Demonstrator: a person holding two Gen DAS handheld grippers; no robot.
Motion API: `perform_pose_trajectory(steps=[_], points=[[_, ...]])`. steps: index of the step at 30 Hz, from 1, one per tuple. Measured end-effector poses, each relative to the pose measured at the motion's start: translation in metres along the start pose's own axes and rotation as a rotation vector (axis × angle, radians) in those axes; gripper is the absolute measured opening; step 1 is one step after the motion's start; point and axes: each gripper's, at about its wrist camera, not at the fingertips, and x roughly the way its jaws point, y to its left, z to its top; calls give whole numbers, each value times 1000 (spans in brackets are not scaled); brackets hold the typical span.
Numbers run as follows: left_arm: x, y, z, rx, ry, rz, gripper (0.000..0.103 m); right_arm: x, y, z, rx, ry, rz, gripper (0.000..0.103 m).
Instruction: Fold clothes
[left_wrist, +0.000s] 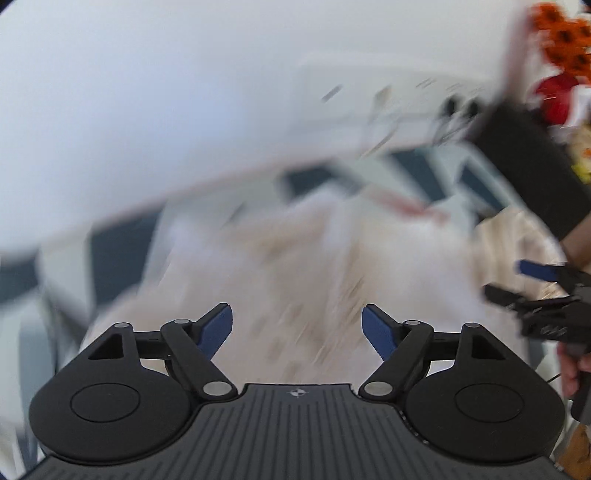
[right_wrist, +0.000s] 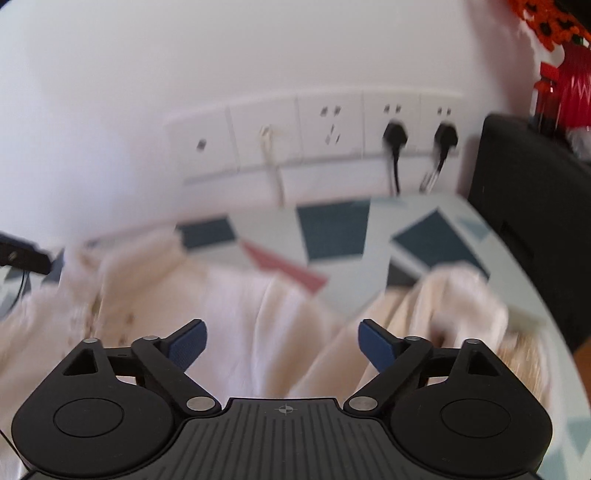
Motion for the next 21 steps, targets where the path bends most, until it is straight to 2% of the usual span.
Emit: perform_pose_trajectory(steps=[4,7,10,14,17,21], points=[[16,33,-48,-171,115,69,79,3,22,-25,-24,46,-21,100],[21,49,-75,-295,147,89,79,12,35,-35,-72,79,-59,102],[29,39,-82,-257,136,118,84,18,37,-39,-80,89,-72,102],[40,20,-85,-112,142,172,96,25,40,-43,-86,98,-85,102],[43,21,-85,-133,137,172,103,31,42,-46,-91,106,-94,102],[46,20,-83,-139,131,181,103,36,43,-50,-96,108,-105,102]])
